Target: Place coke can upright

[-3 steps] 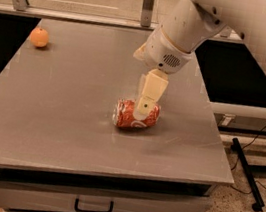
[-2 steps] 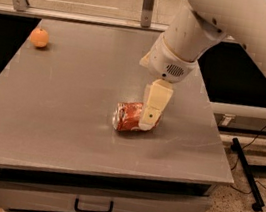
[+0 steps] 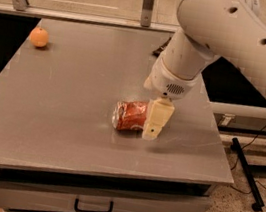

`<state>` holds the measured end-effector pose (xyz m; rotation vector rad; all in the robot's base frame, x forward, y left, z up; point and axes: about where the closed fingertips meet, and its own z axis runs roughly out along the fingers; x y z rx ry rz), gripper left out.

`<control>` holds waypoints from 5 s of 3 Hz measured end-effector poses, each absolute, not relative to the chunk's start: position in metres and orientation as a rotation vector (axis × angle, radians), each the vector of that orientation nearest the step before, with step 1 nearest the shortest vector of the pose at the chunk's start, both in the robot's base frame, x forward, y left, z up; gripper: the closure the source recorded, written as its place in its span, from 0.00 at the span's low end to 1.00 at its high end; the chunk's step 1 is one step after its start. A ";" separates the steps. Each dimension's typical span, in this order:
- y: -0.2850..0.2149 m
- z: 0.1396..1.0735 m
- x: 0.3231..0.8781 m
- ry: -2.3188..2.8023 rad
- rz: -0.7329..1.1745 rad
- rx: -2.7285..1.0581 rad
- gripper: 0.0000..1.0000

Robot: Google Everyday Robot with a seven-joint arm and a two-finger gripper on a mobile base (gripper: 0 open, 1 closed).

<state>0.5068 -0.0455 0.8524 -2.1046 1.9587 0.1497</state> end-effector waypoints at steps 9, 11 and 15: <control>-0.064 0.909 0.508 1.951 0.490 -1.885 0.82; -0.065 0.909 0.508 1.952 0.489 -1.885 0.36; -0.140 0.989 0.539 1.811 0.536 -1.626 0.00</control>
Offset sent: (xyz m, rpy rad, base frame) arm 0.0025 -0.0112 0.0010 0.1944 0.0905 -0.0687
